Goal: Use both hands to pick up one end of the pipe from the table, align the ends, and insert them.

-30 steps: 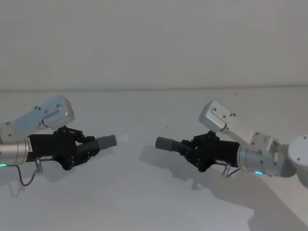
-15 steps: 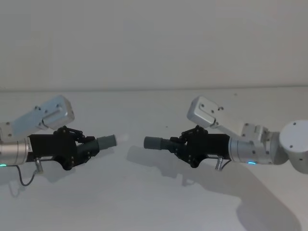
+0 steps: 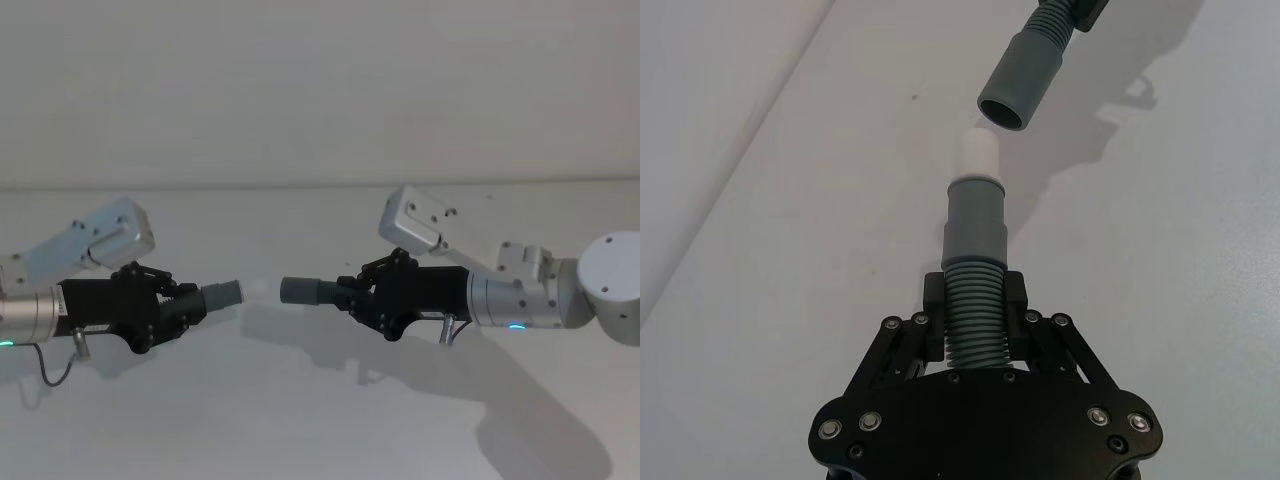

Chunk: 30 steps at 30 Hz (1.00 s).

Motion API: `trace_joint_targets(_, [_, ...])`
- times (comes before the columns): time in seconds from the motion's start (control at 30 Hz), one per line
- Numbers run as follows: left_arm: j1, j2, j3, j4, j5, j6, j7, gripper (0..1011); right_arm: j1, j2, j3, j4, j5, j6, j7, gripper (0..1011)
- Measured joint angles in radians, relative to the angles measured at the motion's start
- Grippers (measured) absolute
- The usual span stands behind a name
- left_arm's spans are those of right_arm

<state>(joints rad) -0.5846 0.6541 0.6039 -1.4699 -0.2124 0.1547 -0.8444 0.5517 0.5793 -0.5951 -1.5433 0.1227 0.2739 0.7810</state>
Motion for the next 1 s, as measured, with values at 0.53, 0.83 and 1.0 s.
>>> trace_joint_targets(0.53, [0.000,0.000,0.000,0.000,0.000,0.000,0.000,300,0.028,-0.007,-0.023,0.001,0.020,0.005,0.019,174])
trace_joint_targets(0.83, [0.000,0.000,0.000,0.000,0.000,0.000,0.000,300,0.047,-0.020,-0.038,0.024,0.026,-0.001,0.025,174])
trace_joint_targets(1.0, [0.000,0.000,0.000,0.000,0.000,0.000,0.000,300,0.057,-0.026,-0.045,0.037,0.027,-0.005,0.028,174])
